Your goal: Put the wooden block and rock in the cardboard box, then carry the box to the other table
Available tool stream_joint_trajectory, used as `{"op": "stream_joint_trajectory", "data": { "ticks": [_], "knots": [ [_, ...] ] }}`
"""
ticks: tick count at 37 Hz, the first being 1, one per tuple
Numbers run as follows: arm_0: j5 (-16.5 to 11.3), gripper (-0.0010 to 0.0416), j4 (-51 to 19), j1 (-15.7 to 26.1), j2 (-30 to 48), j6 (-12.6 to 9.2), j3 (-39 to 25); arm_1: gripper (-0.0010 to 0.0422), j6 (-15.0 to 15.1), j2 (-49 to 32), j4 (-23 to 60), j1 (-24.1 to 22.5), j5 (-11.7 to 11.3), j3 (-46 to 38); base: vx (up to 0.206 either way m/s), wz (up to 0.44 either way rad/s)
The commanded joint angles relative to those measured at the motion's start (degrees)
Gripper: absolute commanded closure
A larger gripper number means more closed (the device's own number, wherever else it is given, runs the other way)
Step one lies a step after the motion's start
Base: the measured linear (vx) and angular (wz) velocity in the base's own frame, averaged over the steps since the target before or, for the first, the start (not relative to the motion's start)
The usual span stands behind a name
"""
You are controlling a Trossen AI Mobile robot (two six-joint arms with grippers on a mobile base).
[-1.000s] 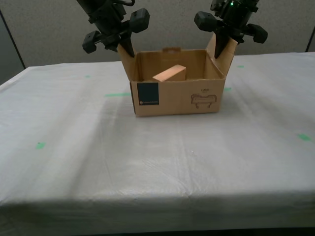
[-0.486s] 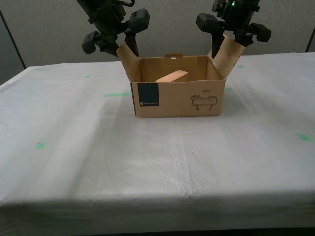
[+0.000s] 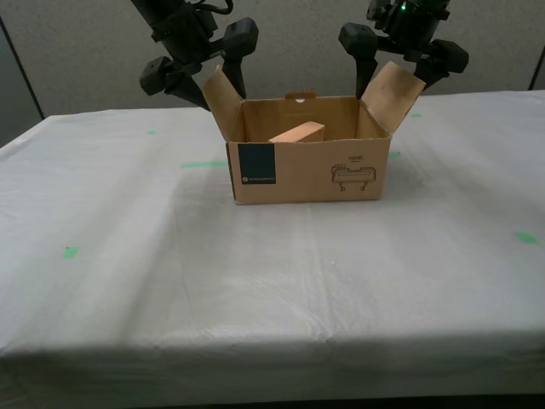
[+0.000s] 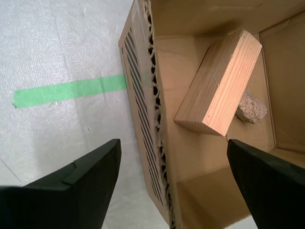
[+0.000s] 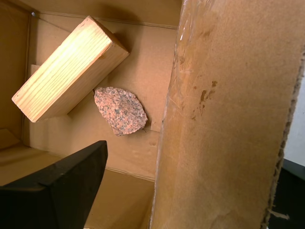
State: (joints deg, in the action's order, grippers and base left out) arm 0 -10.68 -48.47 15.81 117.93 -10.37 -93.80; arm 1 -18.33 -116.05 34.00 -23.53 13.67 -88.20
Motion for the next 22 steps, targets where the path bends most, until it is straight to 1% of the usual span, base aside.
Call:
{"op": "stream_joint_trajectory", "data": {
  "ticks": [1, 5, 9, 16, 22],
  "knots": [
    [0.2, 0.0047, 0.0, -0.02, -0.11, -0.11, -0.04, 0.0093, -0.07, 0.09, 0.48, 0.09, 0.11, -0.07, 0.0, 0.0],
    [0.2, 0.0048, -0.07, -0.02, -0.26, -0.07, -0.04, 0.0077, -0.04, 0.13, 0.57, 0.13, 0.13, -0.07, 0.0, 0.0],
    [0.2, 0.0039, -0.55, -0.02, -0.7, 0.11, -0.04, 0.0068, 0.0, 0.15, 0.72, 0.15, 0.17, -0.07, 0.0, 0.0],
    [0.22, 0.001, -1.99, -0.04, -2.6, 1.16, -0.04, 0.0072, 0.48, 1.07, 1.64, 0.26, 0.13, -0.11, 0.0, 0.0],
    [0.22, 0.001, -2.78, -0.09, -5.01, 1.44, -0.04, 0.0076, 1.33, 3.58, 3.63, 0.35, 0.09, -0.11, 0.0, 0.0]
  ]
}}
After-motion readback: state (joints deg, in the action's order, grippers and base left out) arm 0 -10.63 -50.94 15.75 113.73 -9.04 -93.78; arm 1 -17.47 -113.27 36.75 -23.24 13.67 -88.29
